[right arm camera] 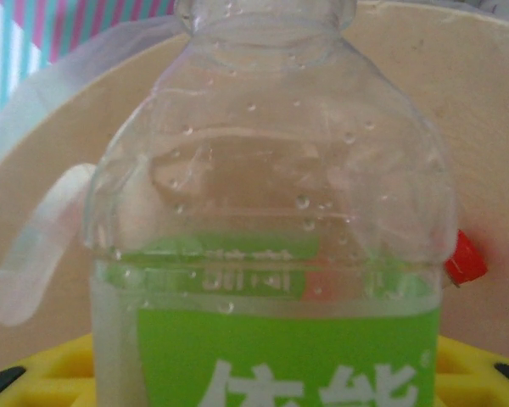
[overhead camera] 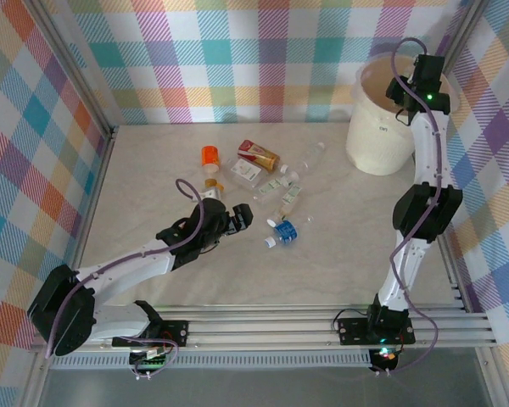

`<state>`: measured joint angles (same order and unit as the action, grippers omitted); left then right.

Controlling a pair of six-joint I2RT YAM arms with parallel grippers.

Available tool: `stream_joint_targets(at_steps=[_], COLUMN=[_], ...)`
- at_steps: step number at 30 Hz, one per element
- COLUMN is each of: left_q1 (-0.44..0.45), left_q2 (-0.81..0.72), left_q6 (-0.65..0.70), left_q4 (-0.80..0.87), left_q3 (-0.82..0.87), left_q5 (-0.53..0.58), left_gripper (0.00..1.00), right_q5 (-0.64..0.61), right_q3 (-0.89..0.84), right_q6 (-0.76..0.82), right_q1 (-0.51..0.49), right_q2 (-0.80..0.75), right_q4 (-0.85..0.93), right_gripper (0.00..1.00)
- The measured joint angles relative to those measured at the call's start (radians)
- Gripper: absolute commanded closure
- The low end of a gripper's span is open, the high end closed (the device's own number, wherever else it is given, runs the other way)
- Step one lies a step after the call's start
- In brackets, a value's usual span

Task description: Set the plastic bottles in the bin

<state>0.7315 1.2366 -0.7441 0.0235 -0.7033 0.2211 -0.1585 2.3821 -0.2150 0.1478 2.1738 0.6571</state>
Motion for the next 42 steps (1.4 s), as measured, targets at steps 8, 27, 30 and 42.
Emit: stream_joint_targets(at_steps=[8,27,30,42], left_q1=[0.0,0.0,0.0,0.0], left_q2=[0.034,0.038,0.038,0.038], left_q6=[0.0,0.0,0.0,0.0], left_q4=[0.0,0.0,0.0,0.0], left_q3=[0.0,0.0,0.0,0.0], left_q5=[0.0,0.0,0.0,0.0], left_gripper=[0.0,0.0,0.0,0.0], right_q5=[-0.032,0.16,0.137,0.039], right_q3=[0.105,0.109,0.101,0.014], right_q6=[0.036,0.06,0.042,0.028], right_q1=[0.0,0.005,0.004,0.002], right_q2=[0.057,0.023,0.009,-0.089], right_q4=[0.13,0.283,0.298,0.283], right_gripper=[0.53,0.39,0.27,0.2])
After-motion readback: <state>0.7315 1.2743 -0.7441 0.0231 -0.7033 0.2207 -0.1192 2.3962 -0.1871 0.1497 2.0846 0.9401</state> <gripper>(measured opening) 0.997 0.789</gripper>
